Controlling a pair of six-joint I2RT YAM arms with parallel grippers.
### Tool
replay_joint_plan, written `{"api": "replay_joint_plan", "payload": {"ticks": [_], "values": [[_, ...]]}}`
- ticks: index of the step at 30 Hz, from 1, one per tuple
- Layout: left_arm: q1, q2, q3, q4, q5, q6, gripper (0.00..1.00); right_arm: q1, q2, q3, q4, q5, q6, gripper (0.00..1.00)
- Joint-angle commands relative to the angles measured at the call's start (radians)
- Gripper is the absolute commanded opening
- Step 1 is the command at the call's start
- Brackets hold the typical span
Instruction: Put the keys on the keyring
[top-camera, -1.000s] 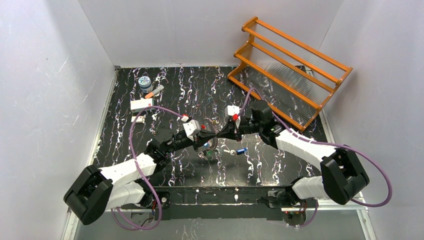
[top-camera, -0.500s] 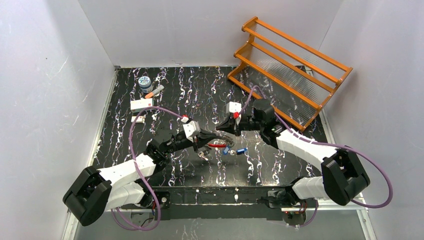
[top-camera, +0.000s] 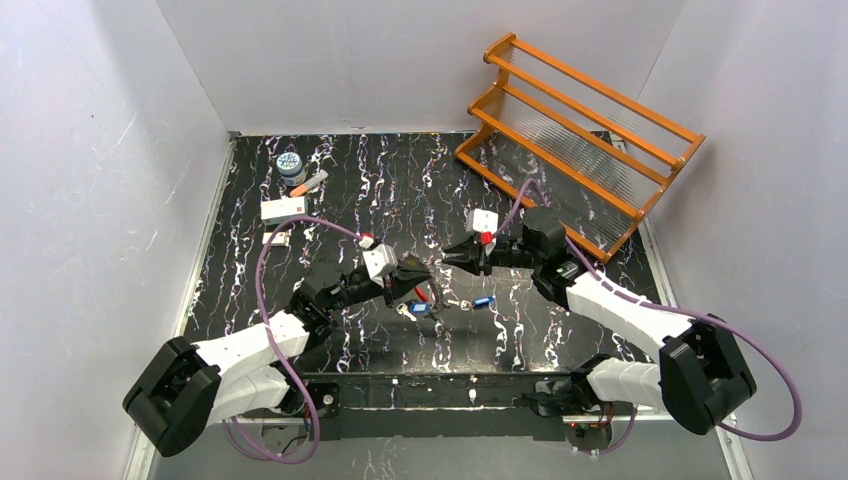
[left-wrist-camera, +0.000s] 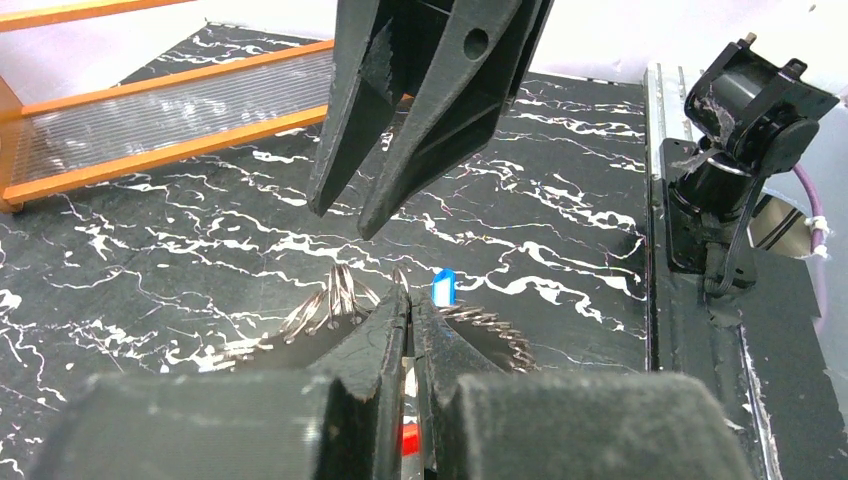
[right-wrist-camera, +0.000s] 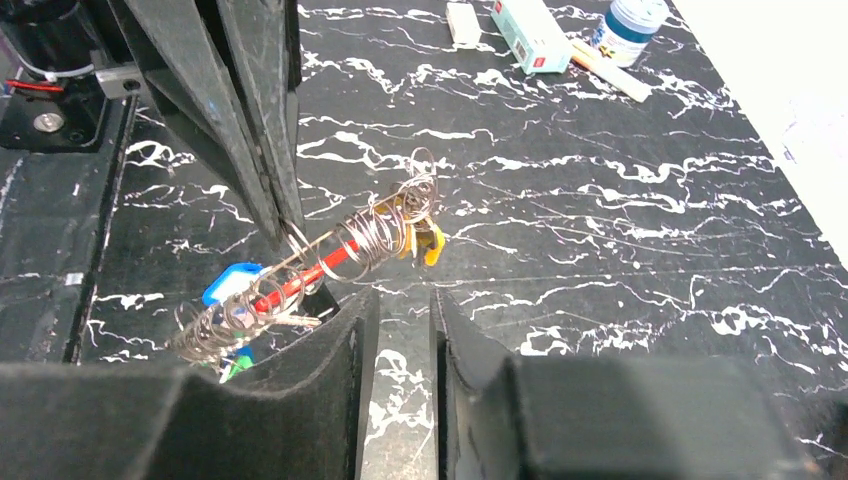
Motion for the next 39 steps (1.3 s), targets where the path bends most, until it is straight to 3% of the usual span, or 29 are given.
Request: {"api": "replay_joint_plan", "payload": {"ticks": [1,8,19,22,25,32,39], "values": [[-0.004,-0.020,0.005,0.049,-0.027,-0.046,0.00,-0.019,-0.030,-0.025,0.045,0.004,0.006,0.36],[-0.003,-0.007,0.018,0.049,-0.044,-0.123,0.00,-0.026,-0.030,-0.041,0.051,-0.029,0.016,0.40],[-0.004,-0.004,0.019,0.051,-0.002,-0.112,0.00,-0.029,-0.025,-0.029,0.054,-0.136,0.035,0.39],[-0.004,-0.007,0.016,0.051,-0.011,-0.116,0.00,-0.029,-0.029,-0.033,0.052,-0.143,0.035,0.33],[-0.004,-0.009,0.020,0.051,-0.012,-0.121,0.00,-0.029,-0.015,-0.033,0.052,-0.147,0.048,0.21],[-0.004,-0.010,0.022,0.052,0.005,-0.116,0.00,-0.029,0.032,-0.030,0.162,-0.184,0.131,0.06],[-0.004,-0.015,0.020,0.052,0.023,-0.117,0.00,-0.029,0.079,-0.005,0.212,-0.208,0.163,0.01]]}}
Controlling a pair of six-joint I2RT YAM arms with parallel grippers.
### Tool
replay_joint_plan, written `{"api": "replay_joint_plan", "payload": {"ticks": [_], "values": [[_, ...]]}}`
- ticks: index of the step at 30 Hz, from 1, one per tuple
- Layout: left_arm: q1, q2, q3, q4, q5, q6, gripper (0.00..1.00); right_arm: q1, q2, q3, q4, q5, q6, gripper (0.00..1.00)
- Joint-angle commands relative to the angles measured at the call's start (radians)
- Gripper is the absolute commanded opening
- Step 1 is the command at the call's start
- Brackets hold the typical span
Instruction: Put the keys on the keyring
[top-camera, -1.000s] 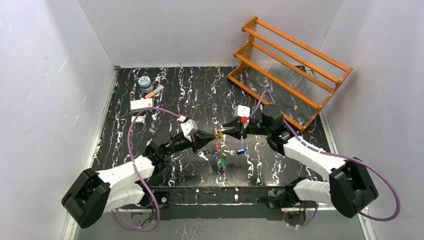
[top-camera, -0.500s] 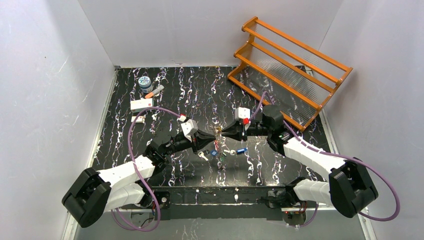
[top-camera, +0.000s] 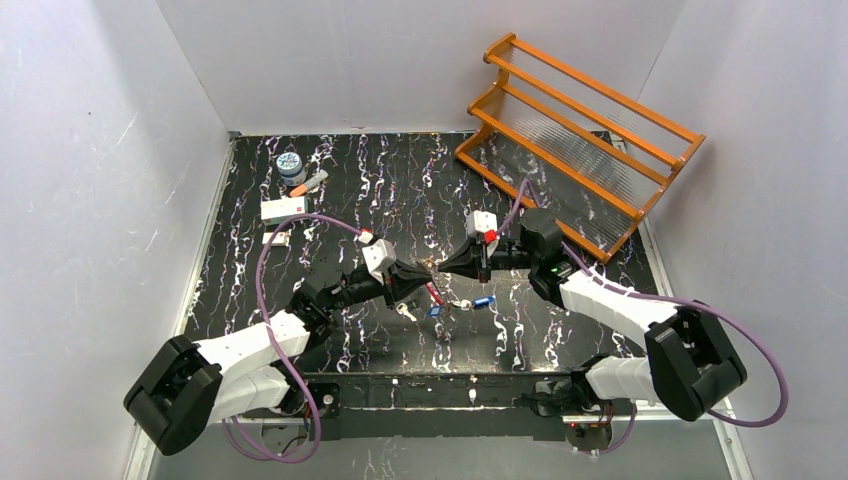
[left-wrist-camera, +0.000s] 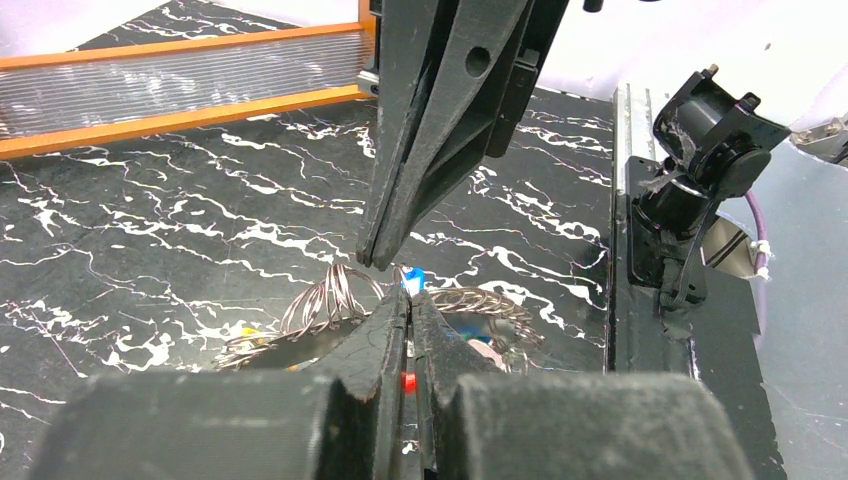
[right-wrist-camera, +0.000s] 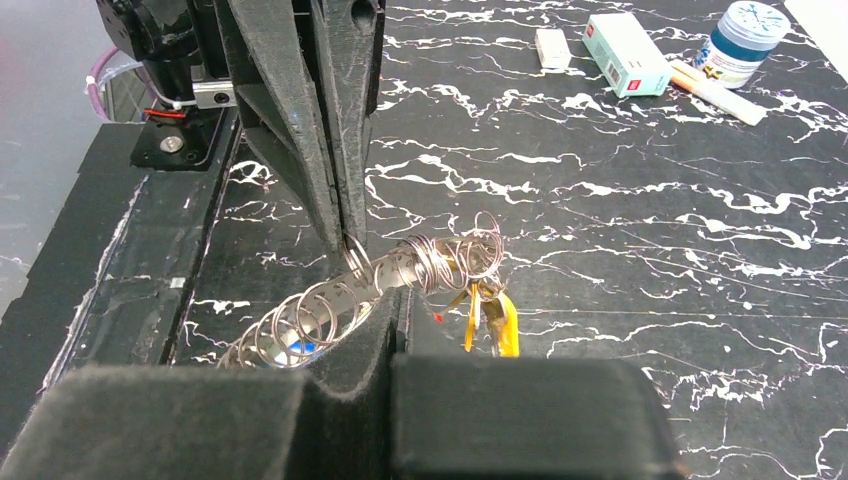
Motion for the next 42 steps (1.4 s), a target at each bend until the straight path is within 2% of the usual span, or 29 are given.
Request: {"api": "replay_joint_plan", "payload": {"ticks": [1,6,23,30,34,39,42], "values": [[-0.004,-0.023,0.020,0.048,0.029,0.000,0.00,-0.005,0.026,0.038,0.096,-0.035,0.042,0.01],[-0.004,-0.017,0.022,0.048,0.049,0.001,0.00,-0.005,0.048,0.037,0.162,-0.039,0.066,0.01],[-0.003,0.001,0.039,0.048,0.089,-0.002,0.00,-0.005,0.153,0.098,0.211,-0.106,0.143,0.01],[-0.004,0.009,0.043,0.048,0.090,-0.002,0.00,-0.005,0.186,0.108,0.258,-0.095,0.208,0.08],[-0.004,0.003,0.040,0.048,0.081,-0.005,0.00,-0.007,0.164,0.088,0.253,-0.015,0.203,0.25],[-0.004,-0.002,0.025,0.048,0.047,-0.008,0.00,-0.034,0.117,0.057,0.219,0.091,0.219,0.53],[-0.004,-0.001,0.018,0.048,0.024,-0.014,0.00,-0.077,0.111,0.050,0.210,0.090,0.286,0.62]]}}
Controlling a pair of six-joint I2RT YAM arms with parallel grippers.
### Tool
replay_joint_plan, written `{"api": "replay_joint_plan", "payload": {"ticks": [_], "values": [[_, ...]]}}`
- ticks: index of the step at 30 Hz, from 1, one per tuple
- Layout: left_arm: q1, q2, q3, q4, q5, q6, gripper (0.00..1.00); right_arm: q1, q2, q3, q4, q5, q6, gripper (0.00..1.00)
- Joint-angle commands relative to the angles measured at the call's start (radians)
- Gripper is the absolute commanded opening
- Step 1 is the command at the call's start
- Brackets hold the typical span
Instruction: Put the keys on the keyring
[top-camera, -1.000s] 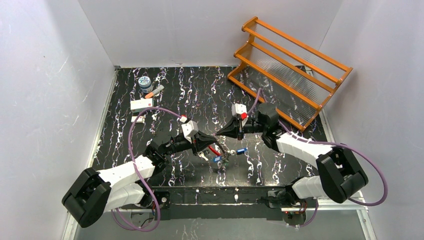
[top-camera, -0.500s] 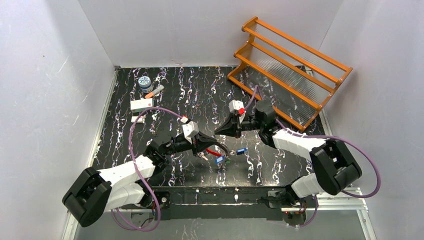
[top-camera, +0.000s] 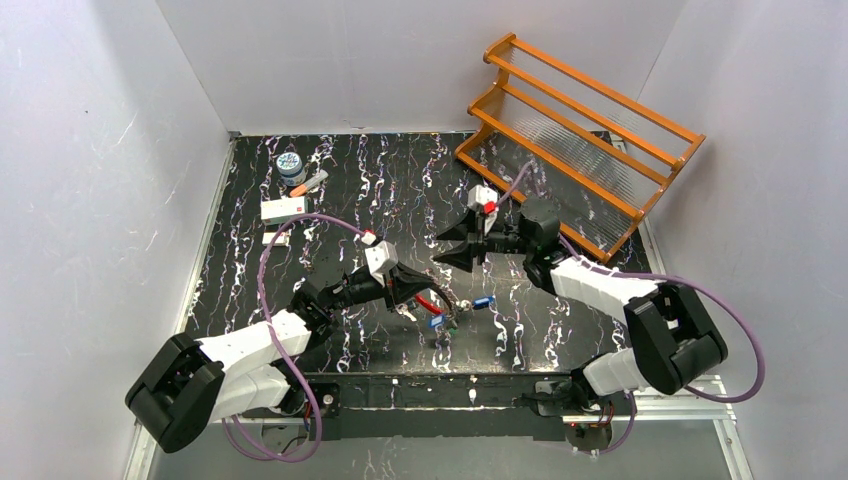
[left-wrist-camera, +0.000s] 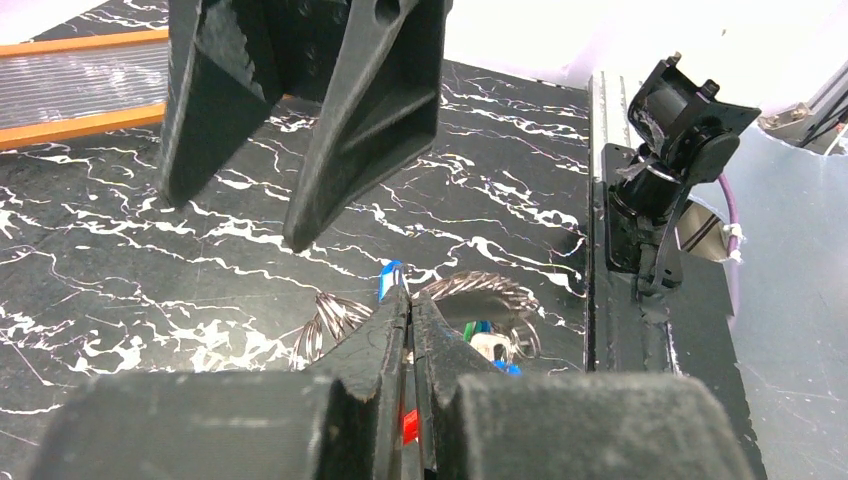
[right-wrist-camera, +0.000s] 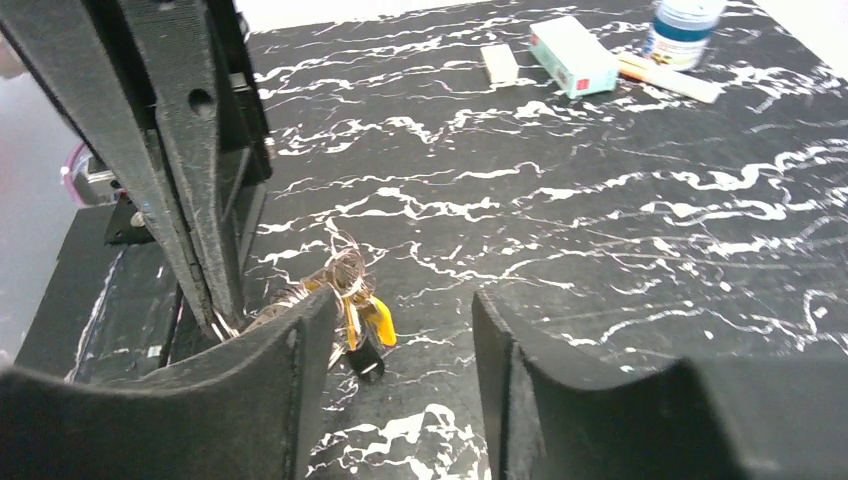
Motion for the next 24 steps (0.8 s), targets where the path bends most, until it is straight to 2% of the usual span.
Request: {"api": "replay_joint_plan", "payload": {"ticks": [1,8,12,16,20,24], "values": [[-0.004,-0.011,0.016,0.048,-0.039,-0.013,0.00,-0.067,-0.041,-0.013,0.013,0.052,0.094,0.64],[0.001,0.055,0.059,0.004,-0.057,-0.035,0.00,-0.158,-0.144,-0.101,-0.009,0.148,0.175,0.91],[0.021,0.105,0.102,-0.016,-0.039,-0.050,0.00,-0.176,-0.221,-0.106,-0.130,0.299,0.187,0.98],[0.074,0.150,0.137,-0.025,-0.015,-0.101,0.00,-0.184,-0.269,-0.077,-0.260,0.471,0.228,0.99],[0.160,0.163,0.153,-0.025,0.030,-0.167,0.00,-0.186,-0.284,-0.017,-0.417,0.540,0.248,0.99],[0.270,0.128,0.141,-0.025,0.056,-0.221,0.00,-0.190,-0.283,0.000,-0.478,0.627,0.314,0.99]]}}
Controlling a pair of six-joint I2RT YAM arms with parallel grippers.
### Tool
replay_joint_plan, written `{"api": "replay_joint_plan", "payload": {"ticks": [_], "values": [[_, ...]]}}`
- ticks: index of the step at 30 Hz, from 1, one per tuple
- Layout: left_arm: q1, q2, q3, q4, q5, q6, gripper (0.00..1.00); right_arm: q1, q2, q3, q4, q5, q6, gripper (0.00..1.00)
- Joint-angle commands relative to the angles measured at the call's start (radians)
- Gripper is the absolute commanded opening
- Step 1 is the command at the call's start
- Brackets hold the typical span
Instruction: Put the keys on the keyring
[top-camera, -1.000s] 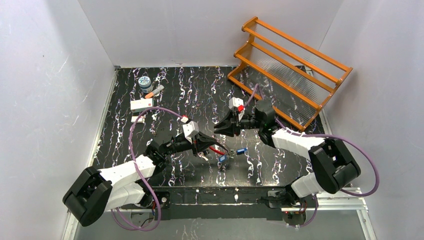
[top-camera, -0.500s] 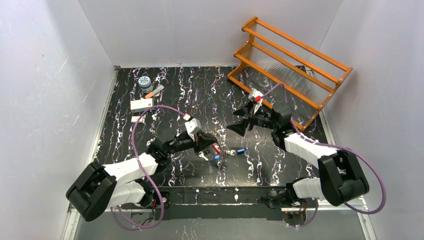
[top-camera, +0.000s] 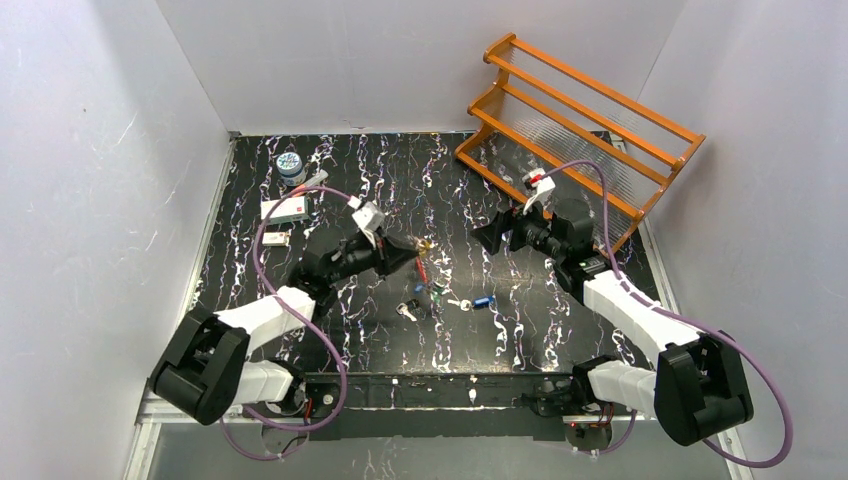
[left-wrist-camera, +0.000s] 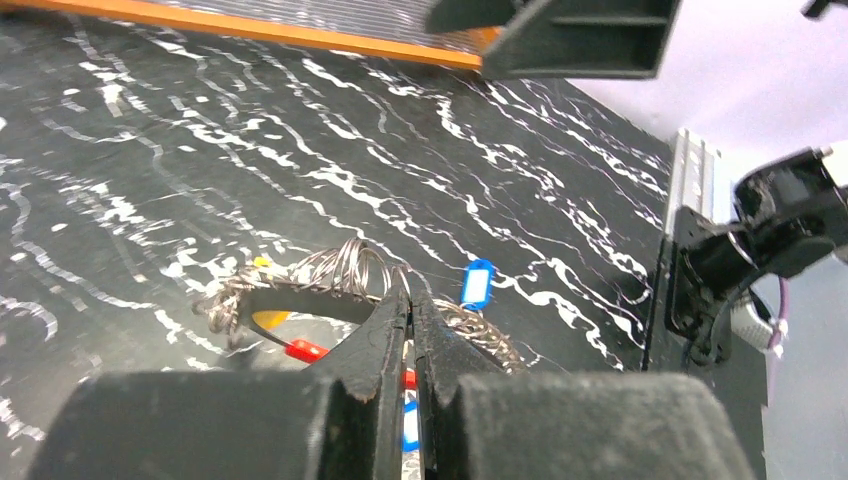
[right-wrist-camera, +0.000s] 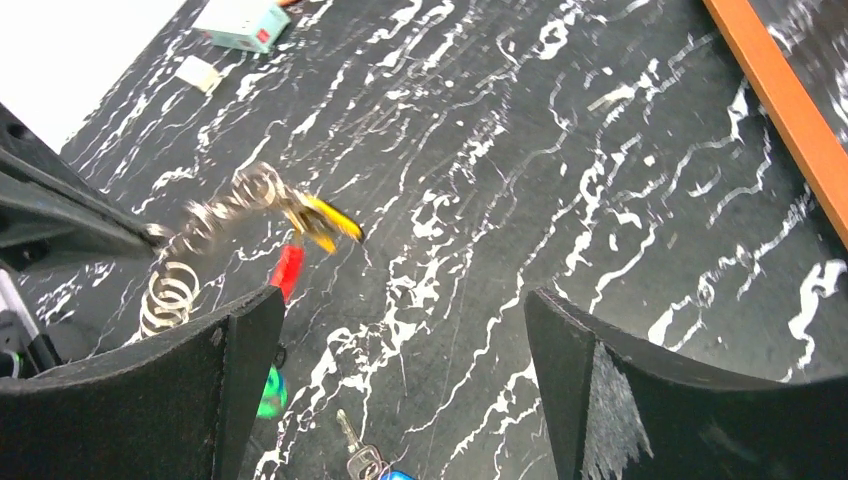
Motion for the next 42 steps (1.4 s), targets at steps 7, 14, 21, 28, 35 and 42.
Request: {"api": "replay_joint_plan", "payload": {"ticks": [7,14,21,28,35,42], "values": [[0.299,-0.139,0.010,0.002,0.150,-0.144,0.00,-0.009,0.021,0.099,-0.203,0.149,0.113,0.99],[0.412,-0.220,0.050,-0.302,0.207,0.056,0.00,-0.002,0.114,0.156,-0.259,0.032,0.171,0.90],[0.413,-0.290,0.013,-0.362,0.130,0.156,0.00,0.118,0.220,0.215,-0.309,0.065,0.199,0.72],[0.413,-0.376,0.015,-0.460,0.023,0.234,0.00,0.333,0.309,0.282,-0.338,0.178,0.200,0.58],[0.413,-0.445,0.017,-0.539,-0.072,0.295,0.00,0.485,0.429,0.355,-0.344,0.232,0.216,0.48],[0.413,-0.513,0.013,-0.582,-0.157,0.335,0.00,0.598,0.529,0.445,-0.422,0.326,0.210,0.45]]}}
